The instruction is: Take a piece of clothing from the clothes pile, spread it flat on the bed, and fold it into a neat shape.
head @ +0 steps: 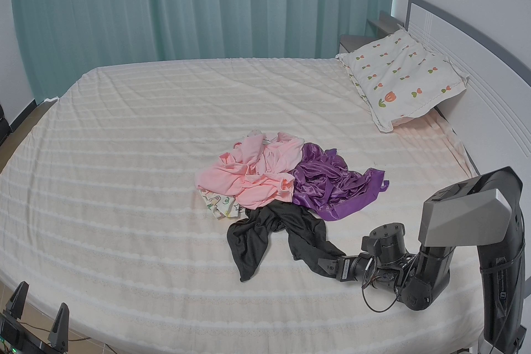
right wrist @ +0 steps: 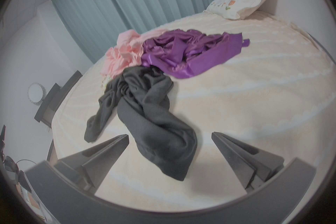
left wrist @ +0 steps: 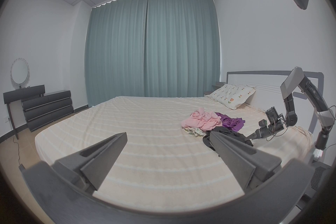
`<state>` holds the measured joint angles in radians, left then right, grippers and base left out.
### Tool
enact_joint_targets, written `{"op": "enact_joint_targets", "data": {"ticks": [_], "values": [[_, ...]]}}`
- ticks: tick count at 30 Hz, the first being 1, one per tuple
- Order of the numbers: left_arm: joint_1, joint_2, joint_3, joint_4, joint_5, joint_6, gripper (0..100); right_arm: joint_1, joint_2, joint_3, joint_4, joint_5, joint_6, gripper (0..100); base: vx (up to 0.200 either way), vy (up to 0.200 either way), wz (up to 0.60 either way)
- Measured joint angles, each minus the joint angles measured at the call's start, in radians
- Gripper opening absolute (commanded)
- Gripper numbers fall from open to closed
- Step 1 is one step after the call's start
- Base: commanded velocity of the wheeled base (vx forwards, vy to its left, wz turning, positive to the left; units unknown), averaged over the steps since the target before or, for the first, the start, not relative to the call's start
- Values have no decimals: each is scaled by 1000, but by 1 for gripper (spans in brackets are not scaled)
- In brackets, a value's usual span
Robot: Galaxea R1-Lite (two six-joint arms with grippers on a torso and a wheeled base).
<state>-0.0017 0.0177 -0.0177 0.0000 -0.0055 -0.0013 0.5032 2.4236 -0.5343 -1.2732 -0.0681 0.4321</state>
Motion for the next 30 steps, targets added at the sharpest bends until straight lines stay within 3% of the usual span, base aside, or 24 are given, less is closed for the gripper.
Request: {"op": "enact_joint_targets", "data": {"ticks": [5,12,13,19,30], "values": [[0,0,0,0,0,0,100,9,26,-34,43,65,0,100,0,0,0],[0,0,0,0,0,0,100,28,53,-67,44,76,3,100,0,0,0],[0,0,0,0,0,0,100,32,56,-70,40,76,4,0,0,0,0],[0,0,0,0,0,0,100,35,66,-81,19,77,71,0,0,0,0],[0,0,0,0,2,0,100,6,58,16,-173,77,234,0,0,0,0]]}}
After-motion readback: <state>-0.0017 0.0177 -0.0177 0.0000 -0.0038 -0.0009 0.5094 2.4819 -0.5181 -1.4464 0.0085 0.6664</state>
